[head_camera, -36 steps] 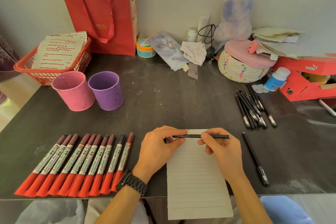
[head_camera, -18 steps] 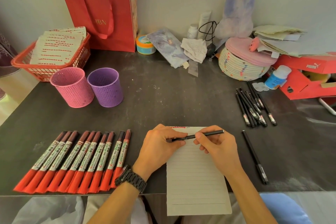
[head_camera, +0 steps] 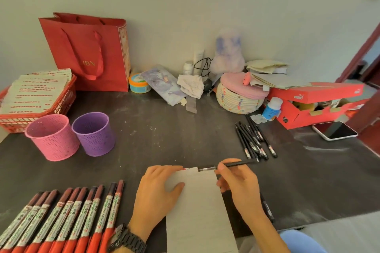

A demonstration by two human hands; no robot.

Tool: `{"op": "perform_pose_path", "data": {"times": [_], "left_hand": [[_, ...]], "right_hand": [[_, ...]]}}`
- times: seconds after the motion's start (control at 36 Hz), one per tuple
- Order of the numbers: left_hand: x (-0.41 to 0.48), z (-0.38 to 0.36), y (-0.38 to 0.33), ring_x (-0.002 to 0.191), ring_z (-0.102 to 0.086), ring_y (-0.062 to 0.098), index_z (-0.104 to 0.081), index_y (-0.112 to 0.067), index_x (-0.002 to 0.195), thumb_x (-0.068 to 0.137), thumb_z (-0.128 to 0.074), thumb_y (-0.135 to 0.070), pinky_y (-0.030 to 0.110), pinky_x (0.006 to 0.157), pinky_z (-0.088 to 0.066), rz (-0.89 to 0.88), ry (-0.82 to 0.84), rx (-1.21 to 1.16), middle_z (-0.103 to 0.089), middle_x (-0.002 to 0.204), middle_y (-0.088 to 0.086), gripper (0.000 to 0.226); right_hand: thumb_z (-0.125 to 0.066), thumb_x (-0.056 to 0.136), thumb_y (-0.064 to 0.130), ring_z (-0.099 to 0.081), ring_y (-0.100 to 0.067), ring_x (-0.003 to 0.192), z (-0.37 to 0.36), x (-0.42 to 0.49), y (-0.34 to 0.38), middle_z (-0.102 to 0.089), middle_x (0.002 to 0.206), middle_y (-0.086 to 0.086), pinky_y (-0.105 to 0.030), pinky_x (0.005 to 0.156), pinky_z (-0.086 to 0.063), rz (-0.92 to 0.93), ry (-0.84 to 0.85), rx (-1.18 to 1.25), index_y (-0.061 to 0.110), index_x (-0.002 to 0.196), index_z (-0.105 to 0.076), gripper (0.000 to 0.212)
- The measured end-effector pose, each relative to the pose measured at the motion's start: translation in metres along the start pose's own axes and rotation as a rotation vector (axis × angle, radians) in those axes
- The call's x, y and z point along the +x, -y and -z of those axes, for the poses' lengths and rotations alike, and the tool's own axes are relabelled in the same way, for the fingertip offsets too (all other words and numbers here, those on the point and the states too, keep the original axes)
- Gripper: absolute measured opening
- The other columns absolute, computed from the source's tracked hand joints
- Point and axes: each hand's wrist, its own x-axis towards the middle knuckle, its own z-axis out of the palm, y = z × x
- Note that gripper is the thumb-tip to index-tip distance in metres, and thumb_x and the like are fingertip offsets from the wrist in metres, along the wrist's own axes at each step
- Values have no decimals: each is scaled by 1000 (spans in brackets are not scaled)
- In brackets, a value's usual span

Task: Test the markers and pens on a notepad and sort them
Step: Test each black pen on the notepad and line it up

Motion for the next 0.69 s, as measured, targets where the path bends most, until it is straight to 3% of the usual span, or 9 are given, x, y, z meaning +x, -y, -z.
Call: {"op": "perform_pose_path", "data": {"times": [0.11, 0.19, 0.31, 0.36, 0.42, 0.47, 0.56, 0.69], "left_hand": [[0, -3, -1, 120, -46, 2, -63, -47, 116, 87, -65, -51, 27, 102, -35, -6, -16, 49, -55, 118, -32, 29], [0, -4, -1, 120, -48, 5, -65, -45, 115, 87, -66, -50, 30, 102, -37, 7, -20, 53, -58, 119, -29, 28], [2, -3, -1, 121, -48, 6, -64, -45, 115, 87, -65, -52, 33, 104, -37, 29, -9, 54, -58, 121, -26, 29], [2, -3, -2, 122, -47, 6, -63, -46, 116, 88, -63, -54, 35, 106, -36, 39, 8, 56, -57, 122, -27, 30], [2, -3, -1, 123, -46, 6, -62, -47, 117, 88, -62, -55, 36, 106, -37, 45, 17, 50, -57, 122, -27, 30], [2, -2, -1, 123, -46, 6, -61, -47, 116, 88, -62, -55, 37, 106, -37, 45, 17, 45, -57, 122, -26, 30], [2, -2, -2, 123, -47, 8, -61, -46, 117, 88, -62, -54, 39, 107, -37, 51, 23, 47, -59, 124, -23, 30], [2, -2, -3, 124, -47, 10, -62, -44, 118, 88, -61, -55, 41, 107, -37, 59, 24, 50, -59, 124, -21, 31]], "right_hand": [[-59, 100, 13, -74, -19, 77, 46, 9, 15, -77, 91, -2, -27, 61, -60, -77, -90, -18, 10, 100, -67, 8], [-60, 101, 15, -75, -20, 74, 86, 16, 22, -74, 77, -4, -26, 62, -60, -127, -121, -105, 8, 94, -64, 11], [-69, 95, 20, -72, -13, 68, 135, 18, 26, -73, 74, -6, -21, 62, -59, -173, -1, -372, 22, 80, -73, 15], [-72, 93, 22, -73, -13, 70, 150, 19, 24, -75, 77, -3, -20, 63, -59, -211, 69, -492, 28, 85, -77, 11], [-75, 91, 22, -74, -13, 71, 158, 20, 20, -76, 78, 0, -23, 66, -60, -257, 100, -568, 26, 98, -77, 9], [-78, 88, 23, -74, -13, 71, 161, 20, 14, -77, 80, 4, -25, 67, -59, -282, 119, -641, 26, 105, -70, 19], [-82, 84, 28, -75, -11, 71, 161, 20, 9, -76, 80, 9, -28, 68, -60, -284, 119, -731, 34, 104, -60, 30], [-81, 83, 37, -72, -3, 64, 152, 22, 7, -75, 79, 16, -24, 64, -57, -263, 127, -845, 37, 101, -60, 28]]}}
